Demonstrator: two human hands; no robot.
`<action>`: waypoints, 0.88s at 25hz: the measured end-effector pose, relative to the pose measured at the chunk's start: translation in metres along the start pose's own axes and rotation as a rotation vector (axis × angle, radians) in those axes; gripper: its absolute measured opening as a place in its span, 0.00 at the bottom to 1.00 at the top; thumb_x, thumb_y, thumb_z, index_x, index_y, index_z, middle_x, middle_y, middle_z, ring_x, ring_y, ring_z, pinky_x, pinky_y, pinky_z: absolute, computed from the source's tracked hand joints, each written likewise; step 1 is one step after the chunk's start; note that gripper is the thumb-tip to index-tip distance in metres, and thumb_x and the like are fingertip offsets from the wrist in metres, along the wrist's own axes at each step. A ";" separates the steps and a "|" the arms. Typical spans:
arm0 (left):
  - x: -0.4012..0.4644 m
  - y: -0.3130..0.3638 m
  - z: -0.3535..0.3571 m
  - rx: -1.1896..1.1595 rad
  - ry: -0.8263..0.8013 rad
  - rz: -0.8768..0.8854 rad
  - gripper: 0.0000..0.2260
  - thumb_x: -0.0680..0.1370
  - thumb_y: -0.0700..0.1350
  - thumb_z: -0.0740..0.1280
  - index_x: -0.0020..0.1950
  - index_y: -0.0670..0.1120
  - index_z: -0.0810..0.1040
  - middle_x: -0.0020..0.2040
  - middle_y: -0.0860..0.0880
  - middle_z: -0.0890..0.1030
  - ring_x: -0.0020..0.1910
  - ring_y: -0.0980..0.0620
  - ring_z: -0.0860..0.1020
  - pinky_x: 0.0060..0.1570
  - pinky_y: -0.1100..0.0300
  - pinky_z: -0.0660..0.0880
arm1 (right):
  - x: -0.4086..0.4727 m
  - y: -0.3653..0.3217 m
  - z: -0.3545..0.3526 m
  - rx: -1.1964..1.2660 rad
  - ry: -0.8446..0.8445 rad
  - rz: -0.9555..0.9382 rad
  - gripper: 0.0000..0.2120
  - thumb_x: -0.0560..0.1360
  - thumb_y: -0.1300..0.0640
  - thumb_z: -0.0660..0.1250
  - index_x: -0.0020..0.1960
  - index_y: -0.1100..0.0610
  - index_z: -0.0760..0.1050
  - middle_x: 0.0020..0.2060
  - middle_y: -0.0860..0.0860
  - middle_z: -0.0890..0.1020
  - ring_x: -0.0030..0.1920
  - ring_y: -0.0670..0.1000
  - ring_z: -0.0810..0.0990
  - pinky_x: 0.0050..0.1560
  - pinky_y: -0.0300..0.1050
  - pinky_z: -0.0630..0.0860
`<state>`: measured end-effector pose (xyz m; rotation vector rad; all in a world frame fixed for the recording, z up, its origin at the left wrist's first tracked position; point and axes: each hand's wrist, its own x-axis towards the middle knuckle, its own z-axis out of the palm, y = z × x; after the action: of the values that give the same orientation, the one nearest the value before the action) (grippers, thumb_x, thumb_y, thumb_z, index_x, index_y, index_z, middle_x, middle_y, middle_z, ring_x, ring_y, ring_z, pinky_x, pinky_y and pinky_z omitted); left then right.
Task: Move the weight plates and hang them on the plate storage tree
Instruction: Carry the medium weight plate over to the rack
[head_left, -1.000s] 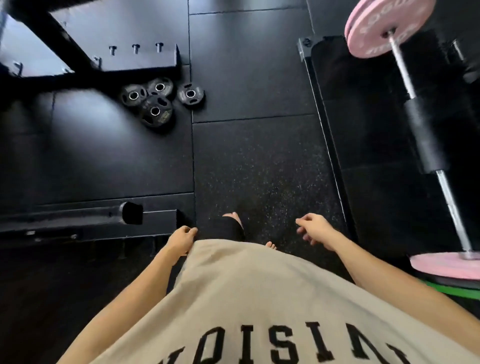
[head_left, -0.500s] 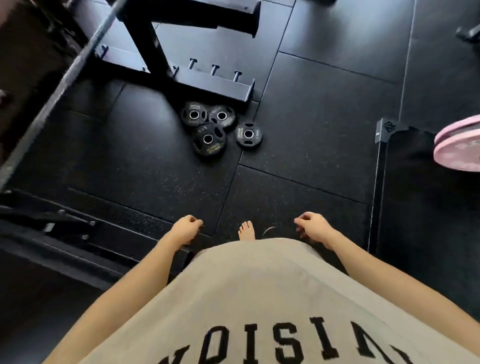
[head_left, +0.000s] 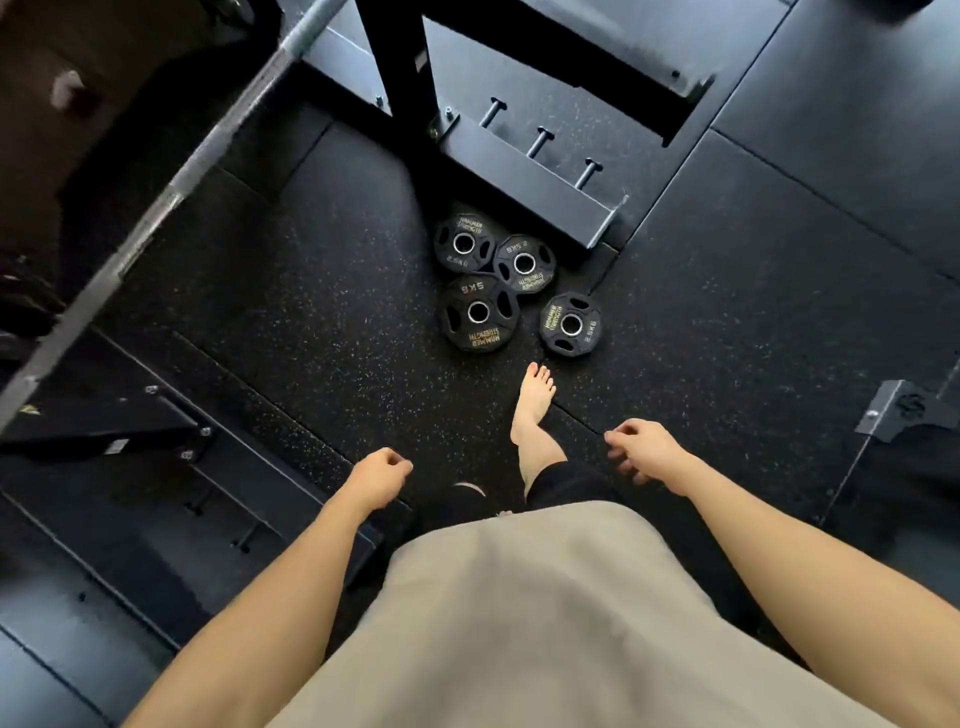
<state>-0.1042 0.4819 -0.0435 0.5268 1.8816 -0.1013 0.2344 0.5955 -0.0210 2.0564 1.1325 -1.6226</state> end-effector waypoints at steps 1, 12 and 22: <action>0.013 0.016 -0.006 0.004 -0.006 -0.021 0.08 0.80 0.49 0.63 0.54 0.46 0.77 0.49 0.45 0.82 0.45 0.47 0.78 0.42 0.56 0.74 | 0.020 -0.021 -0.011 -0.025 -0.021 0.016 0.09 0.81 0.53 0.62 0.56 0.57 0.74 0.49 0.56 0.81 0.39 0.51 0.78 0.34 0.44 0.74; 0.345 0.125 -0.012 0.116 0.007 -0.052 0.08 0.80 0.49 0.61 0.56 0.48 0.74 0.51 0.45 0.82 0.48 0.46 0.80 0.47 0.52 0.74 | 0.351 -0.177 0.007 -0.073 0.003 0.030 0.07 0.80 0.54 0.63 0.48 0.58 0.74 0.39 0.56 0.81 0.36 0.53 0.76 0.33 0.44 0.72; 0.622 0.140 0.052 0.011 0.152 -0.013 0.26 0.80 0.49 0.64 0.74 0.47 0.57 0.62 0.41 0.78 0.57 0.44 0.77 0.51 0.52 0.70 | 0.620 -0.174 0.099 -0.207 0.156 -0.050 0.23 0.78 0.47 0.65 0.68 0.58 0.67 0.63 0.57 0.75 0.61 0.58 0.74 0.59 0.51 0.70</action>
<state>-0.1738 0.7825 -0.6036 0.5421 2.0343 -0.0819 0.0767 0.8923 -0.5790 2.0618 1.3516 -1.3221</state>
